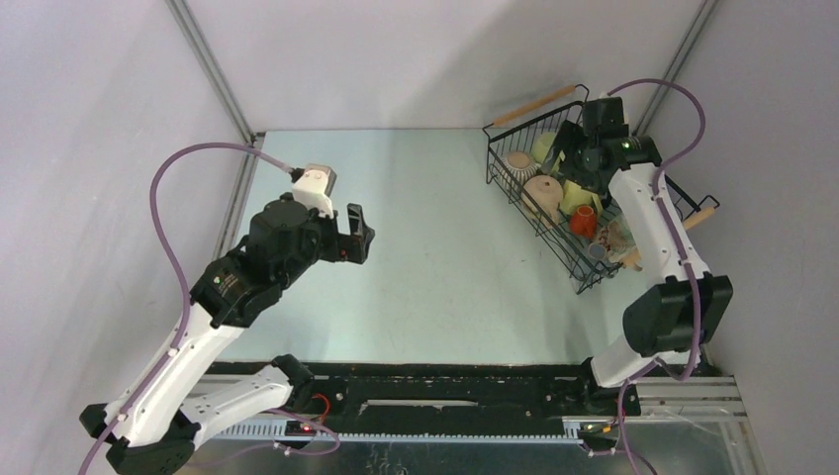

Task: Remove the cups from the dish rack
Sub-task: Unload the cup from the dish rack.

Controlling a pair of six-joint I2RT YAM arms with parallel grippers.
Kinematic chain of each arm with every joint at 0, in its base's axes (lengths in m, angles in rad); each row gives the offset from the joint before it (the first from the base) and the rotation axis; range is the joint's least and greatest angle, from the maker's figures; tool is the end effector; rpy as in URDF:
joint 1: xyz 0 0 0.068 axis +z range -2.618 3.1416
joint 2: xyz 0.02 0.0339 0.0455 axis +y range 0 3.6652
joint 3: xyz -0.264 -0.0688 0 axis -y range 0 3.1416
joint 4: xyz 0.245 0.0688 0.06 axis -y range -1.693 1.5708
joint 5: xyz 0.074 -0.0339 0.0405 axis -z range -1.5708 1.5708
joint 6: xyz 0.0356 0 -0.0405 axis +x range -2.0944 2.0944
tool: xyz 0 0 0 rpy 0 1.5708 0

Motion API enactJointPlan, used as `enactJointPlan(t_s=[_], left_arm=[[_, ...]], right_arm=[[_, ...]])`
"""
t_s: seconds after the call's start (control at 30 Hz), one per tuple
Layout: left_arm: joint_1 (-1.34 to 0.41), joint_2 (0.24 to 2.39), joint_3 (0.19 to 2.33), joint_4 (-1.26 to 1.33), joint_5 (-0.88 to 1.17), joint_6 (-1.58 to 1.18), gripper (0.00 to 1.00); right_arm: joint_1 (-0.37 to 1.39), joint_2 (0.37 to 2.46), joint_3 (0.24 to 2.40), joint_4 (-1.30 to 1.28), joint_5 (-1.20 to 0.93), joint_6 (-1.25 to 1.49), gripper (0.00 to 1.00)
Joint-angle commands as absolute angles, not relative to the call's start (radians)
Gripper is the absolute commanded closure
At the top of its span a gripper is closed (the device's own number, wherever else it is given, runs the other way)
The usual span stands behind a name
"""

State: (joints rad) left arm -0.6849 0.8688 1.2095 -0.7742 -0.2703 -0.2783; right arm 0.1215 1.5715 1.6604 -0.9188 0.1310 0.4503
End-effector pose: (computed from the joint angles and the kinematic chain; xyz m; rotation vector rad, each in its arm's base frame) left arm 0.1289 -0.0930 0.4080 0.2332 1.9910 -0.3505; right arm 0.3308 0.0357 0.3784 0.4519 2.3513 0.1115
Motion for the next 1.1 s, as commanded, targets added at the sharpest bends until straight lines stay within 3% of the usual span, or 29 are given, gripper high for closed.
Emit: enactJointPlan(t_s=[0.0,0.43,1.07], left_arm=[[-0.68,0.853,1.186,-0.775,-0.245,-0.255,0.0],[-0.681,0.869,1.18,-0.779,-0.223,-0.258,0.0],[-0.681,0.888,1.161,-0.792,-0.208,-0.272,0.0]], right_arm=[[0.088,1.629,1.701,-0.879,0.137,0.368,0.08],[0.066,1.735,1.579,-0.804,0.09,0.276,0.39],[0.066,1.787,1.393,-0.585,0.082,0.189,0.46]])
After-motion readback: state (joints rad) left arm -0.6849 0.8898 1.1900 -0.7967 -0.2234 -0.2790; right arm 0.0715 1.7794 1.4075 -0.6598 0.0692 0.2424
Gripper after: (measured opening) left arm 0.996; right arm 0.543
